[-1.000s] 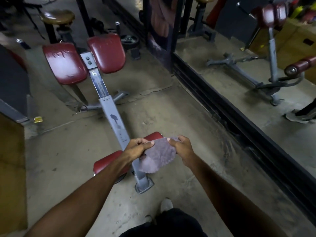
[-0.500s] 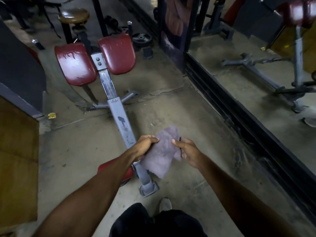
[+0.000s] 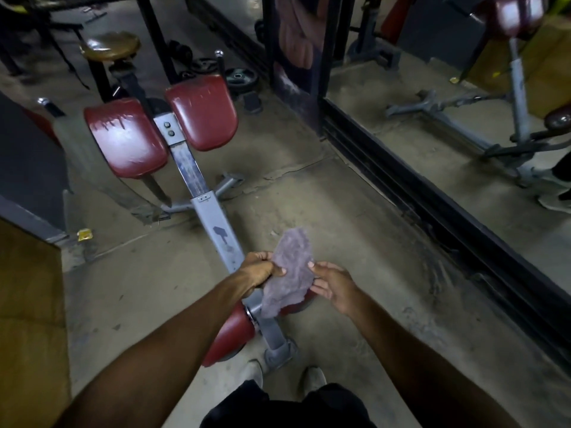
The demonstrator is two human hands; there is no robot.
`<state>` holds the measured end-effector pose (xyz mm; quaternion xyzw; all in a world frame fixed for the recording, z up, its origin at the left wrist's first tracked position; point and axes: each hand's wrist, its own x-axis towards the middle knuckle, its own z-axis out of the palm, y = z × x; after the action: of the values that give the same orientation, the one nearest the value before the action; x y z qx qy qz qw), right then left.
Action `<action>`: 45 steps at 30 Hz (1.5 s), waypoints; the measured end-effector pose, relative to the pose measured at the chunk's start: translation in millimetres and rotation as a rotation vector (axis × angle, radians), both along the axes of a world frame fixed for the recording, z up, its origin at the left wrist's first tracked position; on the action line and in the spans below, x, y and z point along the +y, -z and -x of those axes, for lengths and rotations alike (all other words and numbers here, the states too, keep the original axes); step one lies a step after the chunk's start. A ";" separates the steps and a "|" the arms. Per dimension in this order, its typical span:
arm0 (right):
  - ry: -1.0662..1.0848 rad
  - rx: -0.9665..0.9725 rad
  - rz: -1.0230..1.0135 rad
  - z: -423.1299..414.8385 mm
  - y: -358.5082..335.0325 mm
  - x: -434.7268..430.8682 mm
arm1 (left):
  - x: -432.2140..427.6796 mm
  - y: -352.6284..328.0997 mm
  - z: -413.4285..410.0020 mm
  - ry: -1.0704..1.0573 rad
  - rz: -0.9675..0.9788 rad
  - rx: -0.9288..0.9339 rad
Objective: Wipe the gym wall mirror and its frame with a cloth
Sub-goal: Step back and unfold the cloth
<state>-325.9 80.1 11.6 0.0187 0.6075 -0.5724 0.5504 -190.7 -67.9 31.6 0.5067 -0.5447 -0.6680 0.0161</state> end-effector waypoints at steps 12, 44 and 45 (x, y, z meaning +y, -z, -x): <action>-0.203 1.139 0.001 -22.6 2.5 -24.7 | -19.3 0.0 10.9 0.000 -0.138 -0.022; -0.174 -0.002 -0.013 66.7 -44.1 49.4 | -27.8 -28.5 60.5 0.087 -0.440 0.120; -0.157 0.061 0.021 70.0 -36.8 50.9 | -28.6 -22.9 60.9 0.096 -0.354 0.076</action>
<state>-395.9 131.0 48.3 -0.0522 0.6174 -0.5341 0.5752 -251.6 -96.5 54.5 0.4494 -0.4412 -0.7722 -0.0848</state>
